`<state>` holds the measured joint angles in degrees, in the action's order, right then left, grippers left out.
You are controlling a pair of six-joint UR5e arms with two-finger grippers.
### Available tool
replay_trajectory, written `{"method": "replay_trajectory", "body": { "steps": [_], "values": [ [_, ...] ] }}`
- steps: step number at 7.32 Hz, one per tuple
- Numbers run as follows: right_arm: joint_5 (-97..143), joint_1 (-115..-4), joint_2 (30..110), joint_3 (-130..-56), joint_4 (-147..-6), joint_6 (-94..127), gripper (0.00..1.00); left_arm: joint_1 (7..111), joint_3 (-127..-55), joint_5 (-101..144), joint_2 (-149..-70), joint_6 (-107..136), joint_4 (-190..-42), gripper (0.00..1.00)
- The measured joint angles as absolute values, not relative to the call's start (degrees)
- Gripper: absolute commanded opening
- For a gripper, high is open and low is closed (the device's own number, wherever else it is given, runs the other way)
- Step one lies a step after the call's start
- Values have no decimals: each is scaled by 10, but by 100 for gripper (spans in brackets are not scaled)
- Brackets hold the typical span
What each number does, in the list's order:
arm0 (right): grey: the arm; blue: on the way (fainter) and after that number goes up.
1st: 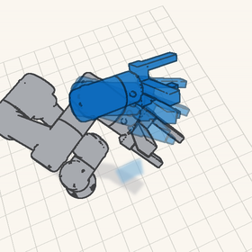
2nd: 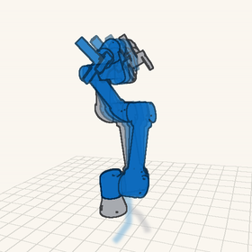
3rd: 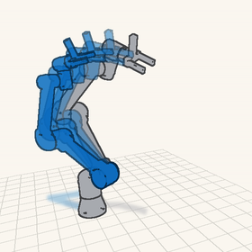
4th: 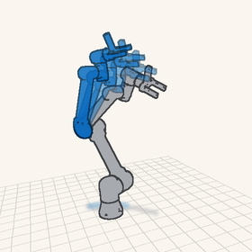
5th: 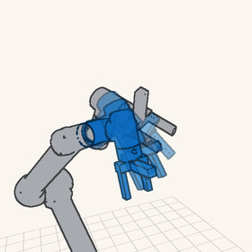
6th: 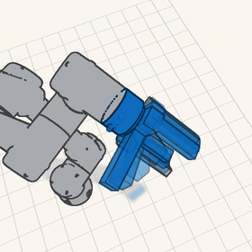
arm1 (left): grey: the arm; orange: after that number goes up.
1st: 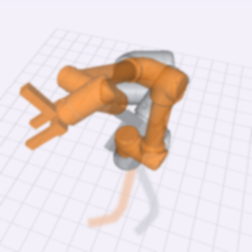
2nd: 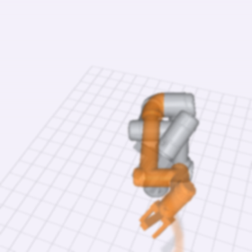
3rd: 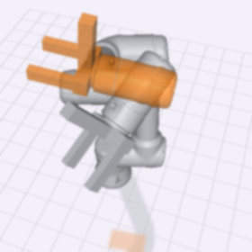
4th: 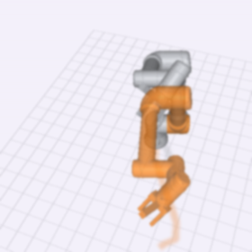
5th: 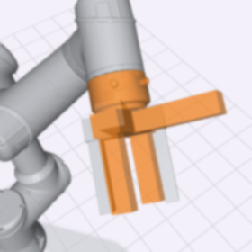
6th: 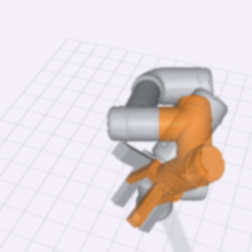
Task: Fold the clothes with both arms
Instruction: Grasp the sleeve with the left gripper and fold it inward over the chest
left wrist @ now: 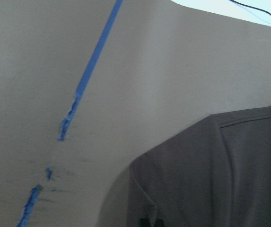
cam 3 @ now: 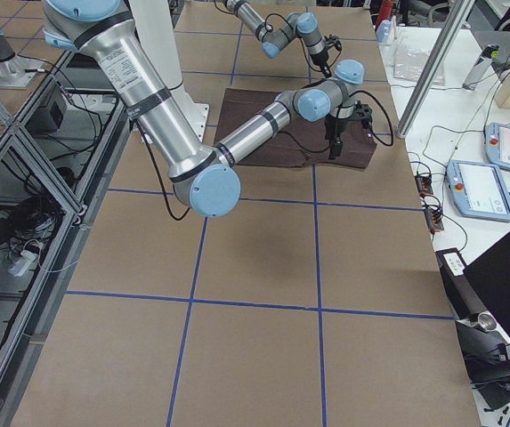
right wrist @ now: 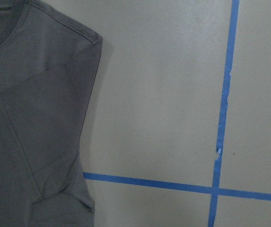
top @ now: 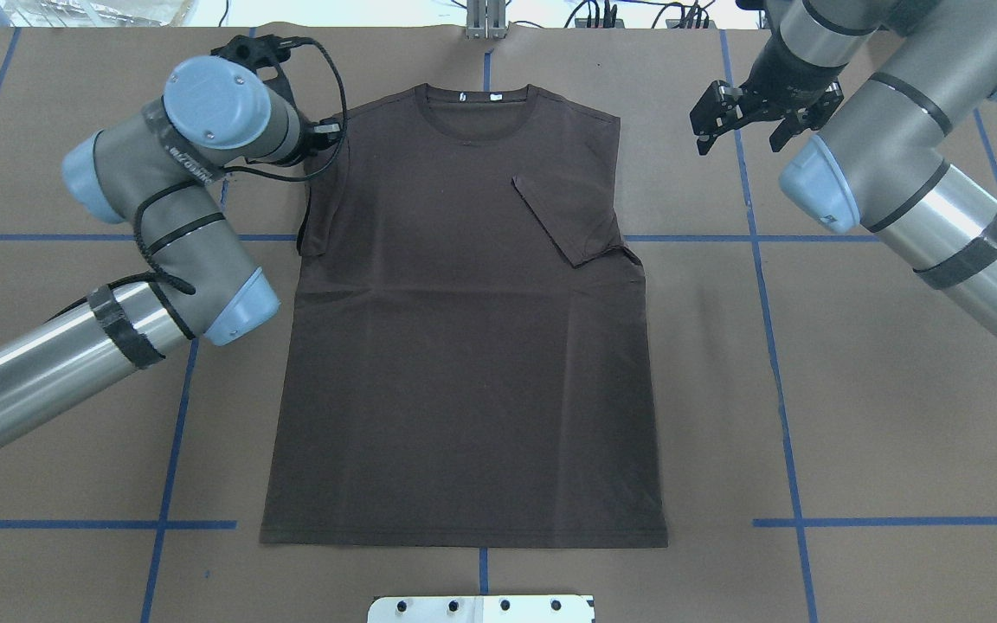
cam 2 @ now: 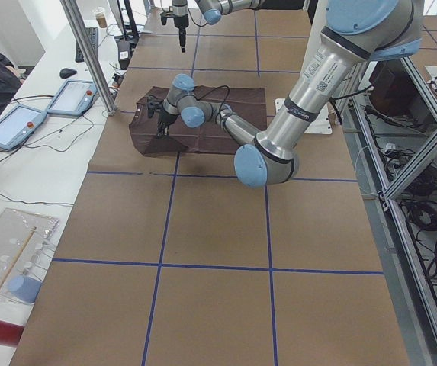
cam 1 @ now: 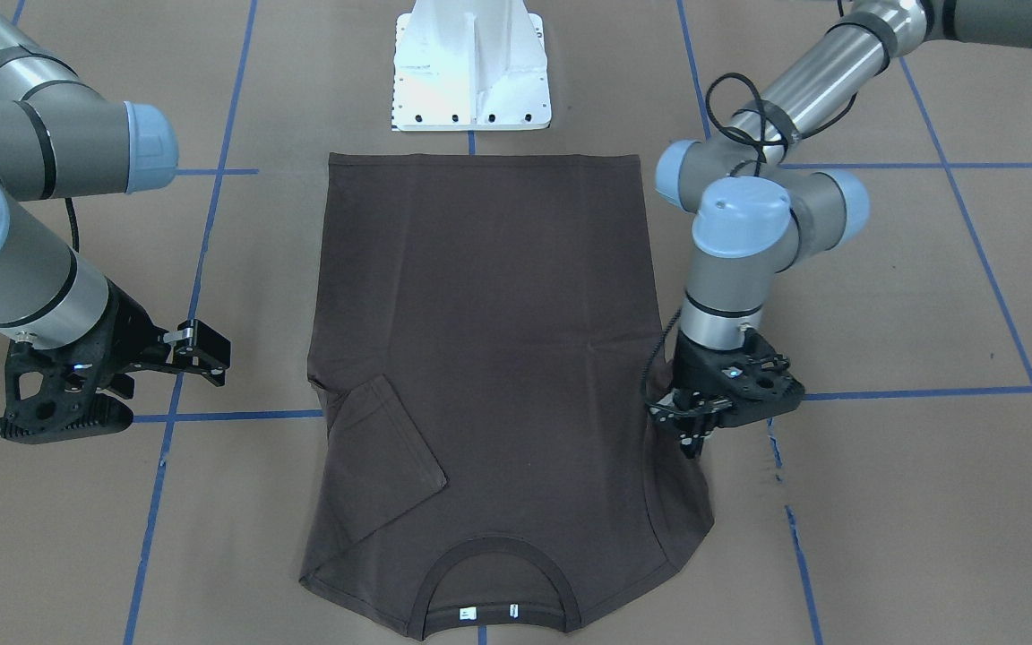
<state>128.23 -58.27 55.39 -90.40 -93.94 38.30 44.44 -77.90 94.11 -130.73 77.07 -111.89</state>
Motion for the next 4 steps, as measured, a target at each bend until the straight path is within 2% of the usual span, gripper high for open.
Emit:
{"method": "replay_trajectory", "body": {
  "steps": [2, 3, 4],
  "values": [
    [1282, -582, 560, -904, -936, 383, 100, 435, -691, 943, -1392, 837, -1124, 0],
    [1282, -582, 561, -904, -936, 383, 100, 424, -652, 942, -1413, 857, -1146, 99],
    [1282, -581, 561, -904, -935, 383, 100, 416, -632, 941, -1419, 865, -1162, 100]
  ]
}}
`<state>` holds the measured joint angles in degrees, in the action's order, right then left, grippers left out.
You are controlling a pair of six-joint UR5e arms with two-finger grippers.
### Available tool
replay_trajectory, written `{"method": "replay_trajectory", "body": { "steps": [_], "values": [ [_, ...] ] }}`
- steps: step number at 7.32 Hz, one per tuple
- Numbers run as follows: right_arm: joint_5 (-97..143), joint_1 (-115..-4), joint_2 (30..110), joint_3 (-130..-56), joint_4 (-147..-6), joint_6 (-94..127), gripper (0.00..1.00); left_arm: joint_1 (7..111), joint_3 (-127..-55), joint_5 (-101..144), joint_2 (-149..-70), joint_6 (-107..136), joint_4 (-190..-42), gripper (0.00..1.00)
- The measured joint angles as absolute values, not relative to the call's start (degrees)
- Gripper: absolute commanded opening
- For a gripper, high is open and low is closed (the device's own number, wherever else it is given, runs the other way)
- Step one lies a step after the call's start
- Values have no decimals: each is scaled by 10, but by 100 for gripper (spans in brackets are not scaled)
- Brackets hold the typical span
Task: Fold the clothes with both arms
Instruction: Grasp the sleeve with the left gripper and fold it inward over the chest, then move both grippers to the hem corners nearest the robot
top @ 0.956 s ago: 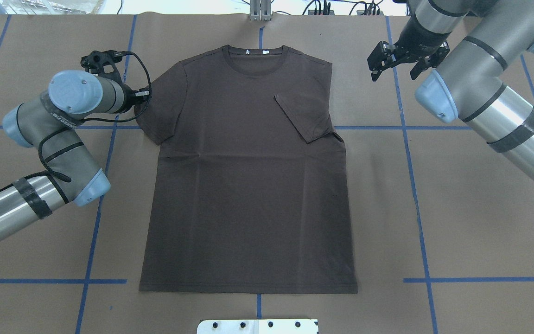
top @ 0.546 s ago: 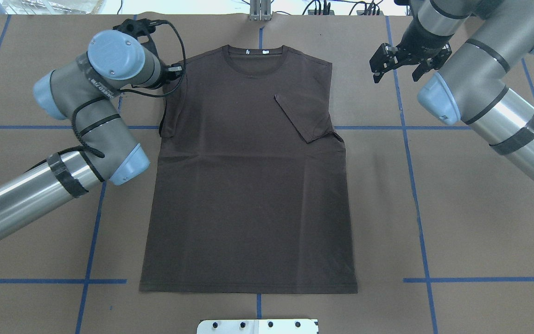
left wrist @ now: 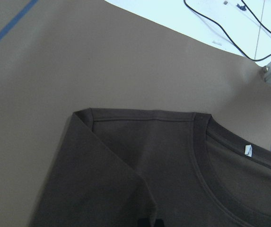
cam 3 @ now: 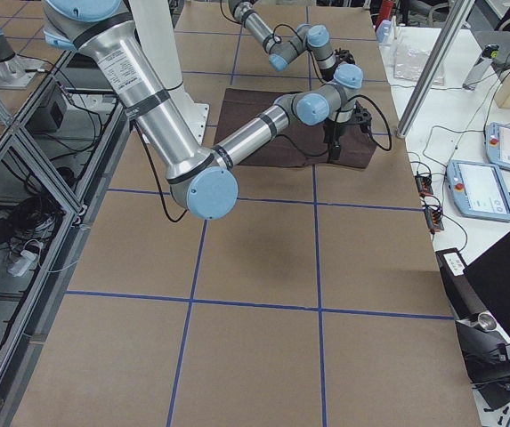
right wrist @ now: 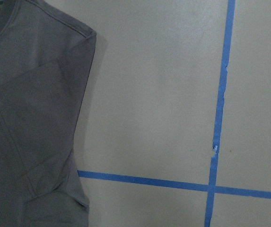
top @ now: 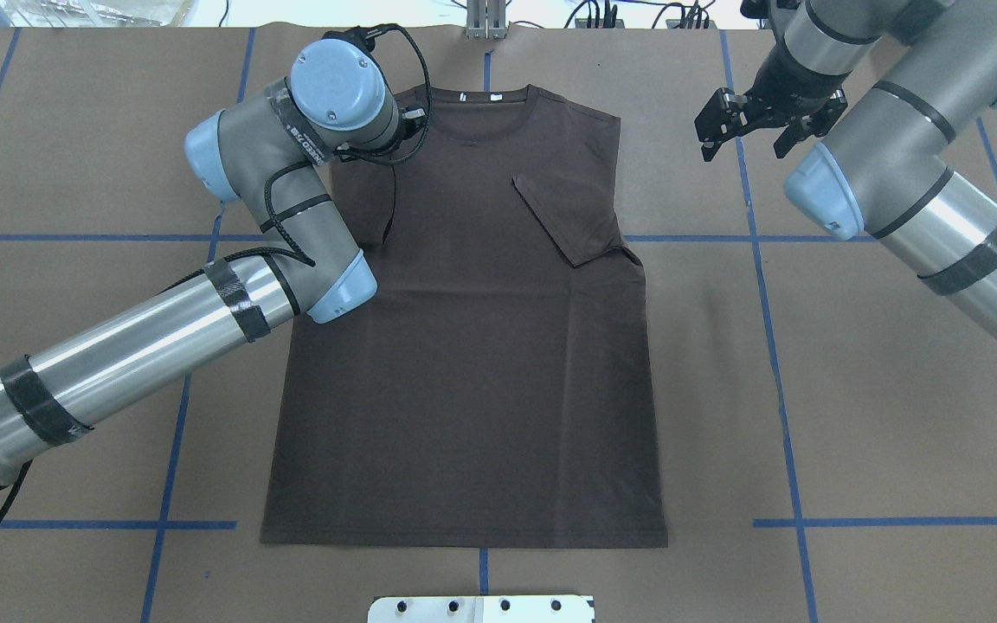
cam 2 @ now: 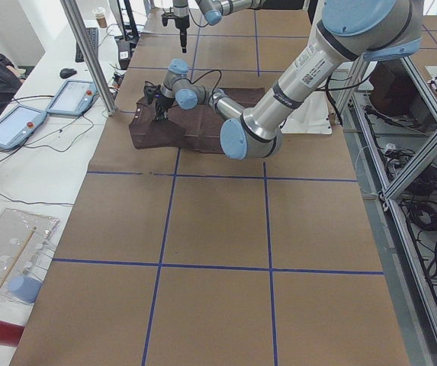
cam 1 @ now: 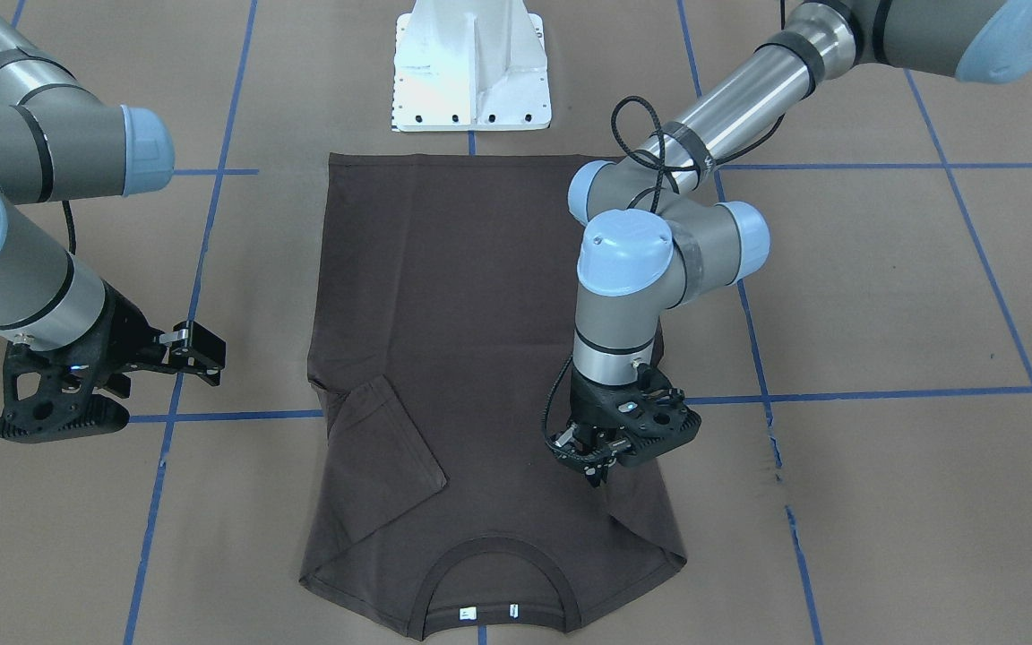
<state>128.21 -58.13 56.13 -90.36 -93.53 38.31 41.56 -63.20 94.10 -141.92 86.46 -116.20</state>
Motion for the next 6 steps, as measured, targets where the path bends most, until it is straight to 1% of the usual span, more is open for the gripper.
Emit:
{"method": "replay_trajectory", "body": {
  "steps": [3, 4, 6],
  "values": [
    [1281, -579, 583, -903, -901, 385, 100, 406, -632, 942, -1414, 855, -1194, 100],
    [1282, -577, 598, -904, -873, 397, 100, 406, -654, 950, -1400, 847, -1198, 100],
    [1284, -553, 631, -938, -852, 456, 100, 407, -742, 995, -1343, 810, -1172, 100]
  ]
}}
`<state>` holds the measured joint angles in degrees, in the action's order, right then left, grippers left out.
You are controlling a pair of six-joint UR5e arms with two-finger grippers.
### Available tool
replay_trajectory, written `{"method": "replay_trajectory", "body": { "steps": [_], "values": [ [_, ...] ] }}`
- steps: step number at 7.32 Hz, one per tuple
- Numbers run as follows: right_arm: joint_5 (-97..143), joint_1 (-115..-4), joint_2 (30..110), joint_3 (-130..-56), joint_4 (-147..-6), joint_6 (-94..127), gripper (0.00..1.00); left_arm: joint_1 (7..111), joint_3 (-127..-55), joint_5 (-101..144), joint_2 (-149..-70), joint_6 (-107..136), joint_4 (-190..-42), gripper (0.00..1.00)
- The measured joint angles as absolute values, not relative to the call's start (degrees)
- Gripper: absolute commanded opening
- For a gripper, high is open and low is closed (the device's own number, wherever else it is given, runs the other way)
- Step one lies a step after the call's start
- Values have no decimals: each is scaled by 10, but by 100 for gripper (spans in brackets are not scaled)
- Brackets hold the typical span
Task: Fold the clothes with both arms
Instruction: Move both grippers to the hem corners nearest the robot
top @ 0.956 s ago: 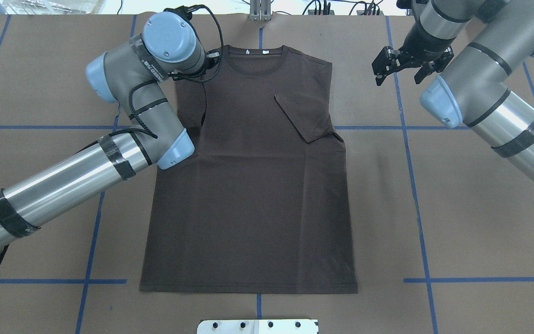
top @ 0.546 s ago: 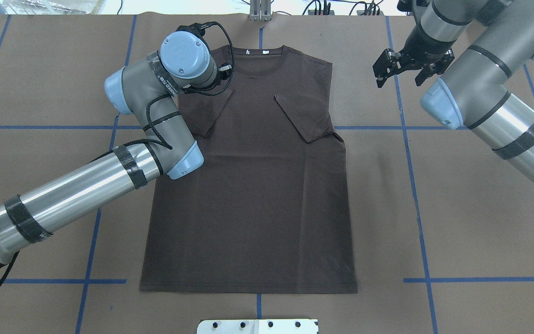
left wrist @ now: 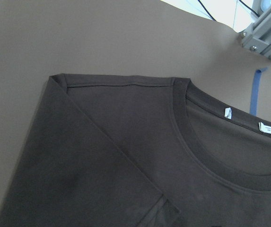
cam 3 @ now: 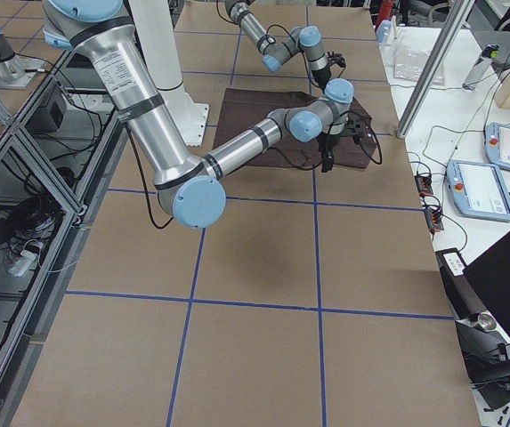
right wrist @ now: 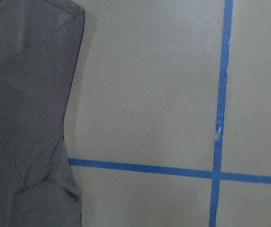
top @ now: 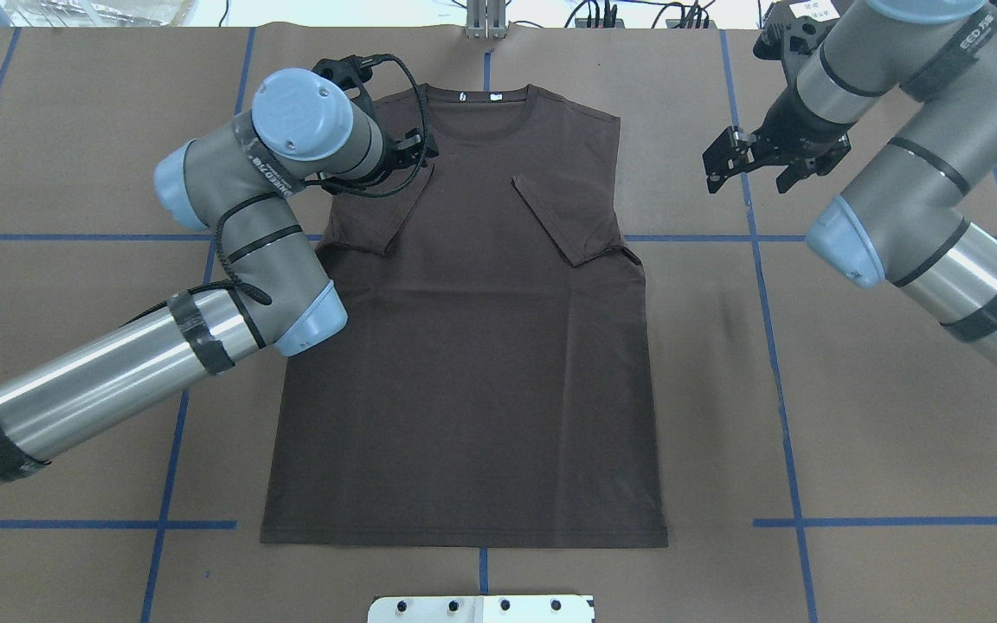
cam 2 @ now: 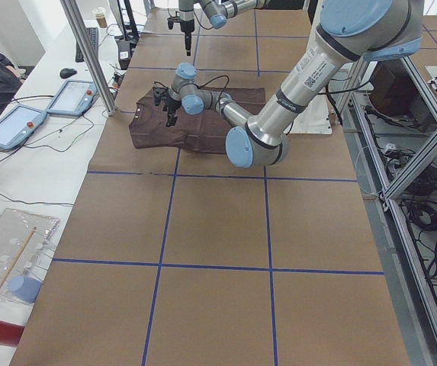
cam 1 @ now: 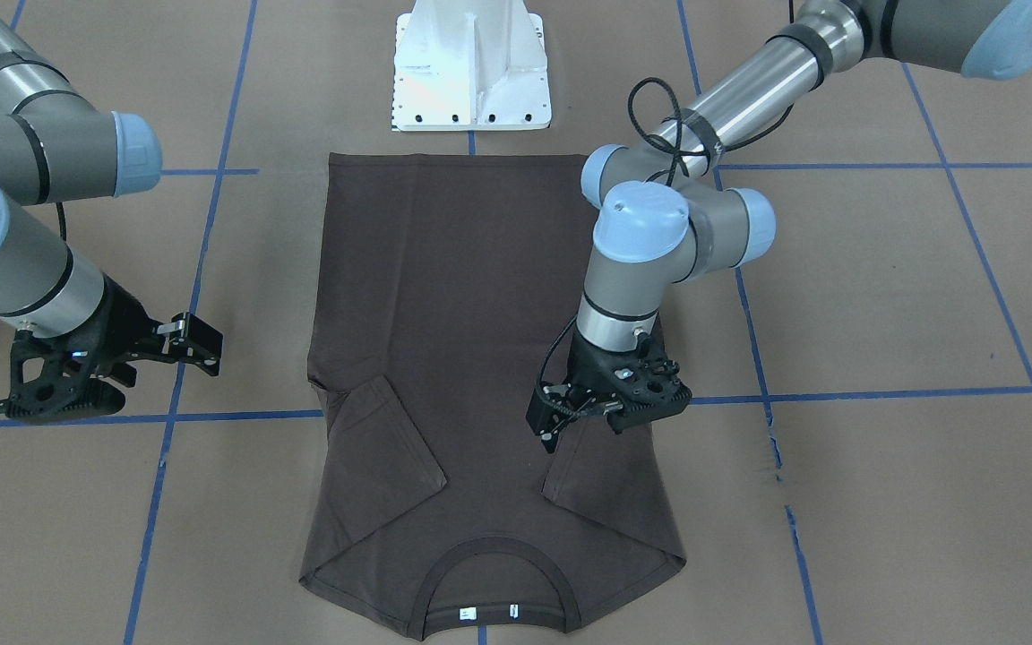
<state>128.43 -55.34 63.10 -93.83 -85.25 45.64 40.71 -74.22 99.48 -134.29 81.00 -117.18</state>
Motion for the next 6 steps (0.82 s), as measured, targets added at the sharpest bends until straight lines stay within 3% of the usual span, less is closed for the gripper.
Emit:
{"method": "replay_trajectory", "body": {
  "steps": [2, 4, 6],
  "values": [
    [1245, -482, 702, -1033, -831, 564, 100, 410, -859, 1019, -1272, 730, -1109, 100],
    [1115, -335, 781, -1134, -792, 728, 100, 413, -980, 1035, -1177, 702, -1084, 100],
    [987, -189, 820, -1180, -780, 857, 100, 414, -1032, 1040, -1132, 698, -1079, 100]
  ]
}}
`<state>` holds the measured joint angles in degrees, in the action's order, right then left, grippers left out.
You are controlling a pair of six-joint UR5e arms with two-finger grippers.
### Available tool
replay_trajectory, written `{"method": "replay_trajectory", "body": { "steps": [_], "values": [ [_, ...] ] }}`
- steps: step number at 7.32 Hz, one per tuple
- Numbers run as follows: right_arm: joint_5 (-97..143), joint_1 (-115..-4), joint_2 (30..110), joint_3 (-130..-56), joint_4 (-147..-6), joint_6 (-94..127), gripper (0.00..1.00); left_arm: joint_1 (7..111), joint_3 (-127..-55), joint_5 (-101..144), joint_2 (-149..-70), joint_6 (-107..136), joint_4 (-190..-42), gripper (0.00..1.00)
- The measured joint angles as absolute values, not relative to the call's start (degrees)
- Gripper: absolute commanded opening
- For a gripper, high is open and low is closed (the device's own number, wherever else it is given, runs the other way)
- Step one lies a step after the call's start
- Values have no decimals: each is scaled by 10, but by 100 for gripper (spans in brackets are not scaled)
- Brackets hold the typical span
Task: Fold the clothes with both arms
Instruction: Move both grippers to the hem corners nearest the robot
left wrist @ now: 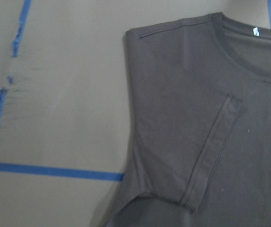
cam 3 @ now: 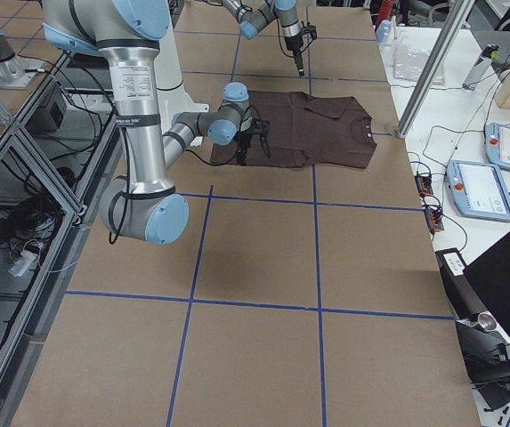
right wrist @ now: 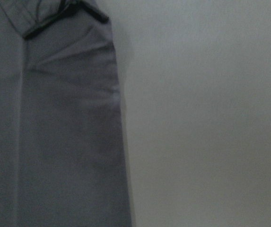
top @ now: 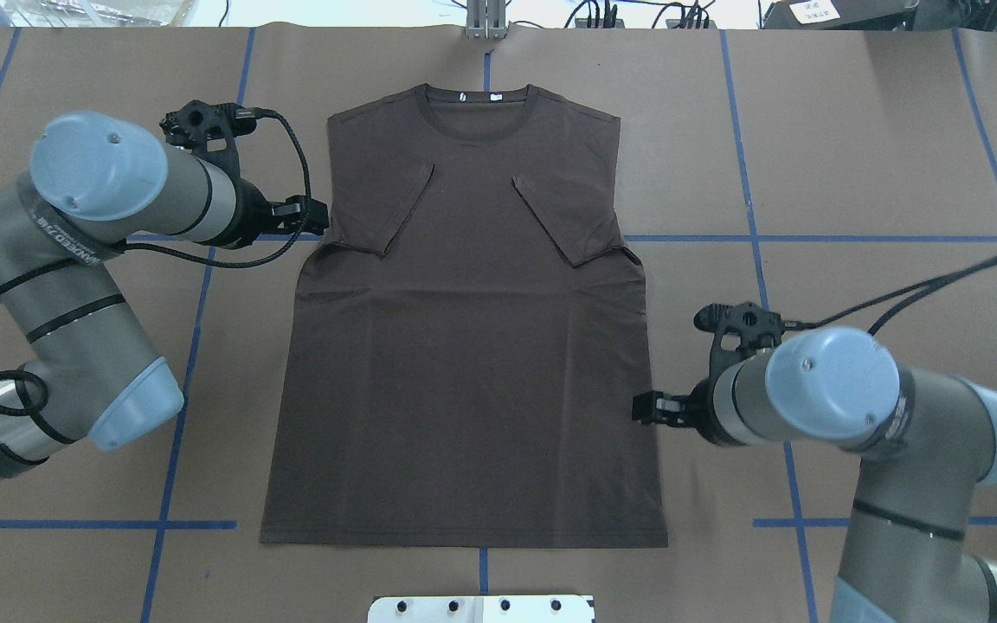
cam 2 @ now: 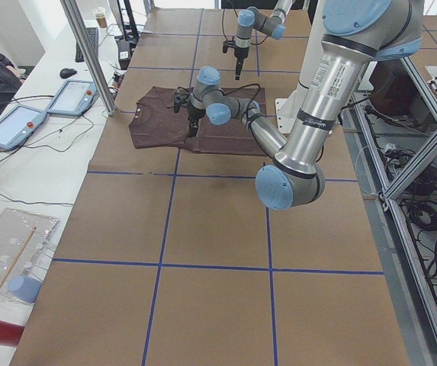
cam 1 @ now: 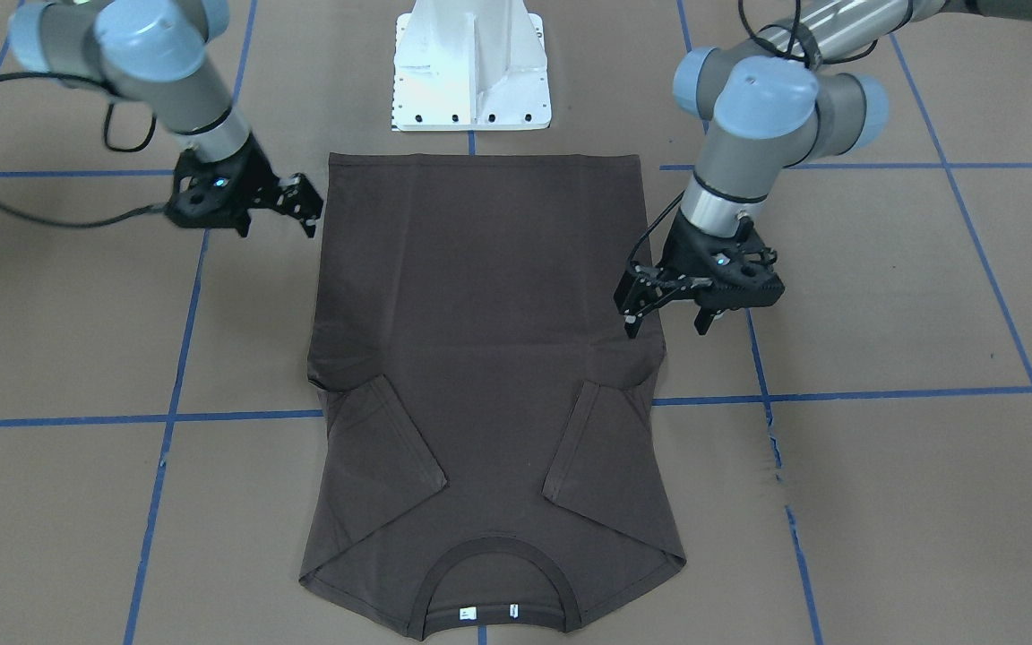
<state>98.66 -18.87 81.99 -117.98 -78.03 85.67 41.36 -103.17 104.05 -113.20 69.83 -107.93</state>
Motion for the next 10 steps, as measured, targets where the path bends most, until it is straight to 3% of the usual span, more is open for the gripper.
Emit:
{"method": "replay_trajectory", "body": {
  "steps": [2, 5, 7, 8, 10],
  "values": [
    [918, -104, 836, -1197, -779, 918, 100, 414, -1042, 1041, -1121, 698, -1079, 100],
    [902, -69, 840, -1188, -780, 935, 98, 414, -1043, 1041, -1119, 698, -1078, 100],
    [905, -61, 840, -1181, -781, 936, 89, 414, -1044, 1041, -1119, 699, -1078, 100],
    [906, -59, 839, -1180, -782, 936, 72, 415, -1044, 1041, -1118, 699, -1078, 100],
    [907, -57, 837, -1178, -782, 935, 26, 415, -1045, 1041, -1119, 699, -1078, 100]
  ]
}}
